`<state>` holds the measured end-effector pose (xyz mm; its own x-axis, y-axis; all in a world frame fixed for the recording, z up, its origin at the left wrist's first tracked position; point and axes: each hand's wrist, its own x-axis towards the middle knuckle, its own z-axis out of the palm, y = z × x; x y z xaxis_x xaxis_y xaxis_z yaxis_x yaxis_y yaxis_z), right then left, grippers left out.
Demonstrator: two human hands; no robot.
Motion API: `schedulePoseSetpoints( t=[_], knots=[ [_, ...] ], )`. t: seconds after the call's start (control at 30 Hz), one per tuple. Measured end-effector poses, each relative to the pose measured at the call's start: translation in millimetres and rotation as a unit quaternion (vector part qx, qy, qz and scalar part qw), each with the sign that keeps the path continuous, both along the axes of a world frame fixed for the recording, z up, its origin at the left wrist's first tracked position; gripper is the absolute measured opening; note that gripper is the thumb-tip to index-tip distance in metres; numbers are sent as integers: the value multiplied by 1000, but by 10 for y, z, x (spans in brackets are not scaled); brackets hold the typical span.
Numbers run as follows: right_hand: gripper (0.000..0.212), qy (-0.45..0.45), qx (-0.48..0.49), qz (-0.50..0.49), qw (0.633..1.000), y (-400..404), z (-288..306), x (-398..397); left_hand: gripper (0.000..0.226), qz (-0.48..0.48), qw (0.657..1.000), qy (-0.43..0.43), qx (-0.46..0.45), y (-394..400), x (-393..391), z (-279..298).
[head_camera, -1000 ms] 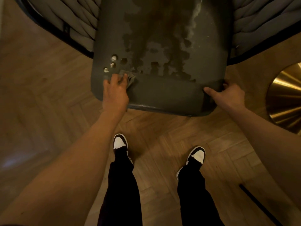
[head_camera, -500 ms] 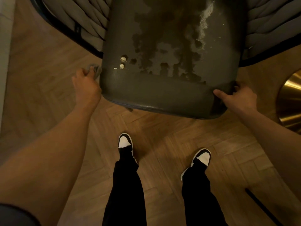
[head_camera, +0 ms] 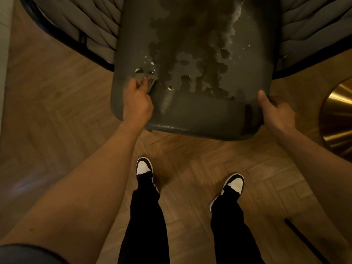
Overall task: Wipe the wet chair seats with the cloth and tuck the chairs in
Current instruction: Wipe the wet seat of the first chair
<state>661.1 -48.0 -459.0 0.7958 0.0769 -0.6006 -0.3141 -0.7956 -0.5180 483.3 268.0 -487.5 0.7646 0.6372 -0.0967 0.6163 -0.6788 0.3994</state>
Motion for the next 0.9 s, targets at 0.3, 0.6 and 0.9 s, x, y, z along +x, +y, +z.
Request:
schedulePoseSetpoints(
  t=[0.3,0.6,0.9],
  knots=[
    [122,64,14,-90,994,60,168,5,52,-46,997,25,-56,-1050,488,75],
    [156,92,62,-142,984,-193,-221,213,55,-110,990,57,-73,-2118,998,105],
    [144,102,77,-148,981,-134,35,205,43,-197,973,46,-107,-2658,1300,133]
  ],
)
